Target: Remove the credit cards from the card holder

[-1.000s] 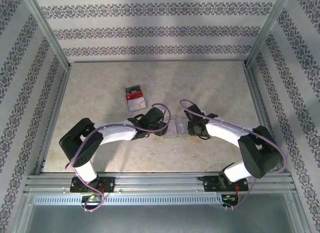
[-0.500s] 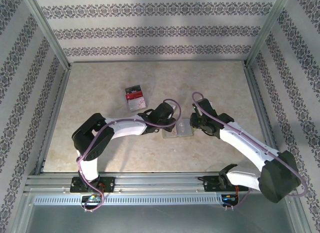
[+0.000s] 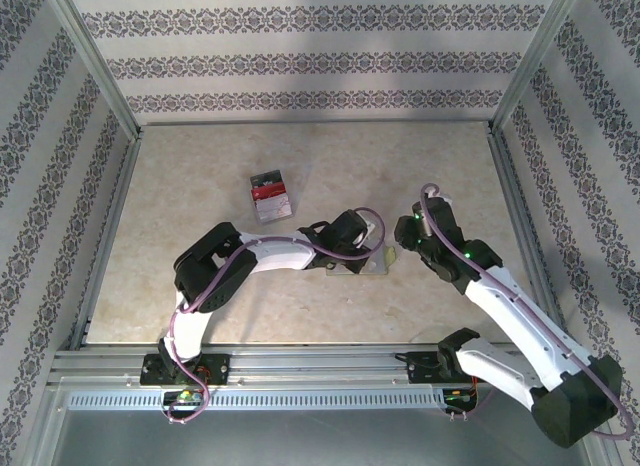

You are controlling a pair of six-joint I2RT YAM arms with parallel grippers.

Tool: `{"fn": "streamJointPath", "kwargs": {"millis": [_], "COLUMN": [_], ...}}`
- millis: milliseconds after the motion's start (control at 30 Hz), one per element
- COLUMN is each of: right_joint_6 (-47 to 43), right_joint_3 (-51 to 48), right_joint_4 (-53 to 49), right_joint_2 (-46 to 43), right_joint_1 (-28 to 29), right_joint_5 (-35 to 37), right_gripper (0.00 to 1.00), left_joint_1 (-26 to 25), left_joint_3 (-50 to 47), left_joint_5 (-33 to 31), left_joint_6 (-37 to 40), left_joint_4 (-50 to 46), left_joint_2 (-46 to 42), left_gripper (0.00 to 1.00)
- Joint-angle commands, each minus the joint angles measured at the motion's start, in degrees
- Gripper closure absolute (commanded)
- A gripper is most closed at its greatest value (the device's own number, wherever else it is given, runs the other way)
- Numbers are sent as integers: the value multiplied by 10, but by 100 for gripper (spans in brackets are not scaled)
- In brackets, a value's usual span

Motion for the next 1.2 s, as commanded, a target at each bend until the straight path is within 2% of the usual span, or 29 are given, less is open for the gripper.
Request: {"fn": "streamJointPath", "kwargs": {"millis": [0, 33, 133, 167, 233, 333, 533, 633, 767, 933, 1167], "right_joint_6": [6, 6, 10, 12, 15, 19, 16, 15, 16, 21, 42], "right_joint_3": [-5, -6, -12, -13, -16, -21, -21, -19, -20, -20, -35], "right_joint_4": [3, 3, 5, 6, 8, 11, 11, 8, 6, -2, 17], "right_joint_2": [-14, -14, -10, -6, 0, 1, -6, -8, -13, -13, 4], "right_joint_1": [-7, -7, -7, -7, -7, -8, -9, -9, -9, -10, -8], "right_joint_5": [15, 13, 4, 0, -5, -8, -4, -7, -9, -20, -75], "right_gripper": [61, 61, 61, 61, 62, 62, 62, 62, 63, 64, 66], "left_joint_1": [-9, -9, -8, -8, -9, -10, -12, -16, -19, -19, -16], "left_joint_3": [15, 19, 24, 25, 21, 6, 28, 34, 30, 1, -78], "left_joint_5": [21, 22, 25, 24, 28, 37, 39, 34, 4, -61, -137], "left_joint_6": [27, 31, 35, 35, 33, 34, 37, 40, 38, 28, -27], "left_joint_4": [-14, -15, -17, -17, -11, 16, 12, 22, 29, 21, 4], "left_joint_2": [21, 24, 34, 36, 32, 17, 43, 44, 26, -39, -144], "left_gripper": [95, 91, 64, 58, 58, 63, 70, 70, 66, 62, 62]}}
